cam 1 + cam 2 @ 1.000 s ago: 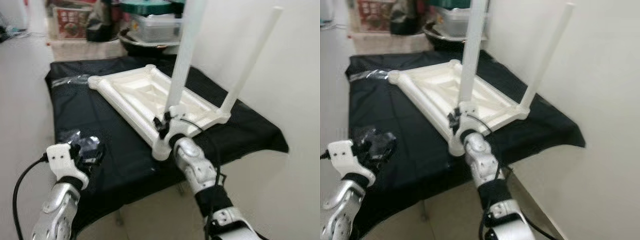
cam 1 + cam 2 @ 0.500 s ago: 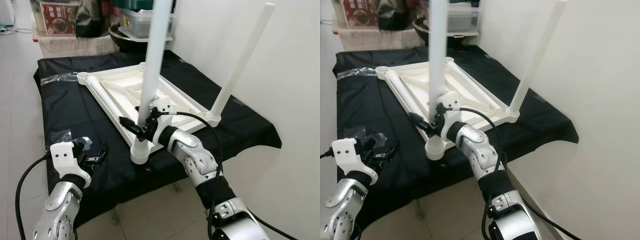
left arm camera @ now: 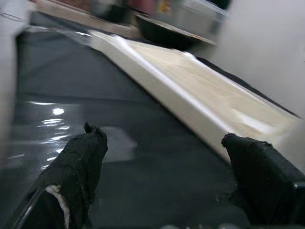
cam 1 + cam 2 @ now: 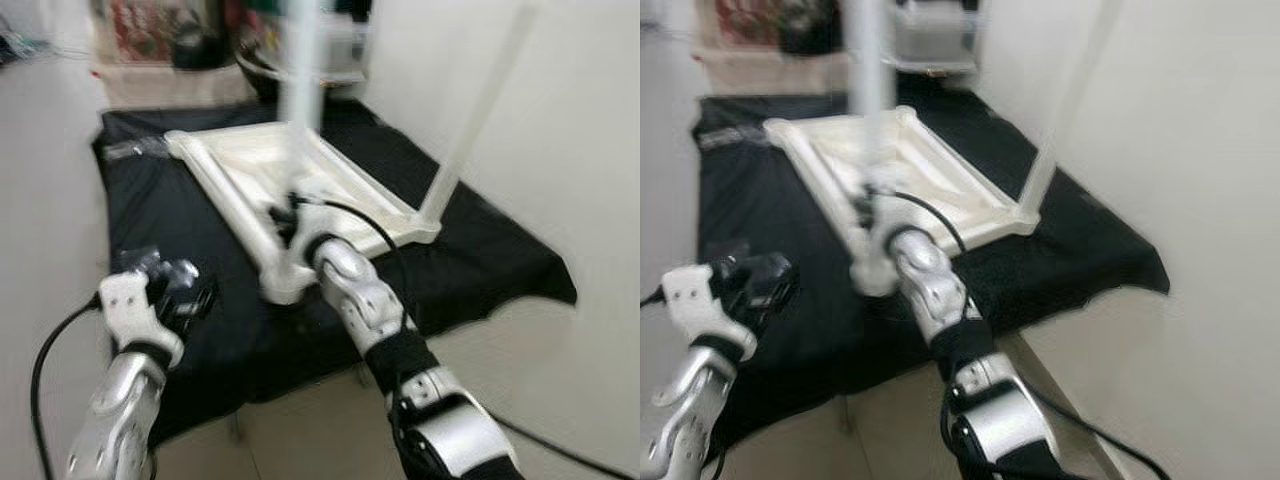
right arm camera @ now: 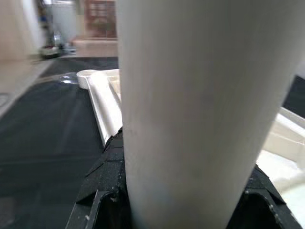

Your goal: Building children table

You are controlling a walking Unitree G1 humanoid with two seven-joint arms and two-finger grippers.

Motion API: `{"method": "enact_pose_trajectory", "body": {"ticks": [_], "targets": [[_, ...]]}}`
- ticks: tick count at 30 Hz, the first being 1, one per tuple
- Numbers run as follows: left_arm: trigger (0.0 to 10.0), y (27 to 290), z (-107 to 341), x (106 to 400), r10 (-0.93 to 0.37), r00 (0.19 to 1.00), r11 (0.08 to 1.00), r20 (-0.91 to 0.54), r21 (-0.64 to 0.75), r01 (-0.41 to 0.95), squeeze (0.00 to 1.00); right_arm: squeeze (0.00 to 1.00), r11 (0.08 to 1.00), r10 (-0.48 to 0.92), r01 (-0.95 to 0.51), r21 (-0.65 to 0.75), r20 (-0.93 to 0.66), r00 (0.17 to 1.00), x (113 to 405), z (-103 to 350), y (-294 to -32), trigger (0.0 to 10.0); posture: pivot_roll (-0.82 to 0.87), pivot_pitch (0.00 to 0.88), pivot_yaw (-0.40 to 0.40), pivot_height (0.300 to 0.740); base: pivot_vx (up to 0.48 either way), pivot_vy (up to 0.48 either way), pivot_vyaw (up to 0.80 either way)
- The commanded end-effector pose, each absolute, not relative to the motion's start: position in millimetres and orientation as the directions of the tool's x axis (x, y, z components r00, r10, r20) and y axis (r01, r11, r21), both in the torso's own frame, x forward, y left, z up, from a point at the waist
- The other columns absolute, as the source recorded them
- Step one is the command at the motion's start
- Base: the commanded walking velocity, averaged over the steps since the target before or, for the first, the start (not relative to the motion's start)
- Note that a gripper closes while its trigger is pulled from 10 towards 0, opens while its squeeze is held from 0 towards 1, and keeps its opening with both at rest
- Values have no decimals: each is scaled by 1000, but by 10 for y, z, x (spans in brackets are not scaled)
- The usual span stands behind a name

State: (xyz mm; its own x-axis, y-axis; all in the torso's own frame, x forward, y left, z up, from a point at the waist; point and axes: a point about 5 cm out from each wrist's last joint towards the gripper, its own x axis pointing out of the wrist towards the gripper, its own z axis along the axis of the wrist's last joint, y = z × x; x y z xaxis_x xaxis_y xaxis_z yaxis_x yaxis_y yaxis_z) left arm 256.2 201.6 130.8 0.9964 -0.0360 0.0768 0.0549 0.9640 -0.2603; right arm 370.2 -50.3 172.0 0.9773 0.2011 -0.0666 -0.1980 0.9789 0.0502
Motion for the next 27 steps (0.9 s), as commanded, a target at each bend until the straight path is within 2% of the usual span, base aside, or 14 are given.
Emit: {"method": "enact_pose_trajectory", "body": {"ticks": [1, 2, 3, 6, 7, 8, 9, 12, 15, 16, 17, 25, 26, 27], "targets": [[10000, 1971, 1321, 2578, -54, 995, 961, 81, -265, 74, 0, 0, 977, 203, -213, -14, -242, 949, 3587, 1337, -512, 0, 180, 0, -159, 740, 0, 0, 0], [10000, 1971, 1321, 2578, -54, 995, 961, 81, -265, 74, 0, 0, 977, 203, -213, -14, -242, 949, 3587, 1337, -512, 0, 180, 0, -159, 740, 0, 0, 0], [10000, 1972, 1321, 2580, -55, 995, 961, 81, -266, 75, 0, 0, 951, 306, -307, 27, -193, 932, 3532, 1417, -410, 10000, 167, 0, -150, 740, 0, 0, 0], [10000, 1974, 1319, 2581, -57, 995, 961, 81, -267, 77, 0, 0, 899, 437, -435, 41, -116, 892, 3473, 1530, -291, 10000, 160, 0, -146, 740, 0, 0, 0], [10000, 1970, 1317, 2583, -63, 995, 959, 81, -270, 83, 0, 1000, 795, 604, -601, 84, -1, 797, 3415, 1694, -176, 10000, 166, 0, -153, 740, 0, 0, 0], [10000, 1967, 1316, 2585, -64, 995, 959, 82, -270, 84, 0, 1000, 746, 661, -660, 96, 24, 750, 3400, 1738, -144, 10000, 169, 0, -156, 740, 0, 0, 0], [10000, 1965, 1316, 2585, -63, 995, 959, 82, -270, 83, 0, 0, 684, 721, -723, 97, 54, 690, 3380, 1797, -117, 10000, 169, 0, -156, 740, 0, 0, 0], [10000, 1963, 1317, 2584, -62, 995, 959, 83, -271, 83, 0, 0, 641, 759, -762, 86, 78, 647, 3372, 1863, -54, 10000, 169, 0, -156, 740, 0, 0, 0], [10000, 1960, 1316, 2578, -57, 995, 959, 85, -273, 78, 0, 0, 387, 909, -920, 57, 142, 391, 3248, 2041, -54, 10000, 169, 0, -162, 740, 0, 0, 0], [10000, 1960, 1316, 2578, -57, 995, 959, 85, -273, 78, 0, 0, 387, 909, -920, 57, 142, 391, 3248, 2041, -54, 10000, 169, 0, -162, 740, 0, 0, 0], [10000, 1959, 1314, 2575, -56, 995, 959, 85, -274, 77, 0, 0, 329, 934, -944, 24, 140, 329, 3222, 2067, -62, 10000, 170, 0, -162, 740, 0, 0, 0], [10000, 1953, 1312, 2578, -56, 995, 959, 85, -274, 77, 0, 0, 398, 916, -917, 10, 57, 398, 3338, 1886, -10, 10000, 182, 0, -170, 740, 0, 0, 0], [10000, 1955, 1311, 2575, -54, 995, 959, 84, -274, 75, 0, 0, 521, 852, -852, 40, 41, 523, 3433, 1815, -8, 0, 186, 0, -169, 740, 0, 0, 0], [10000, 1957, 1310, 2572, -53, 995, 959, 84, -274, 74, 0, 0, 574, 816, -817, 53, 38, 576, 3472, 1800, -19, 0, 185, 0, -169, 740, 0, 0, 0]]}}
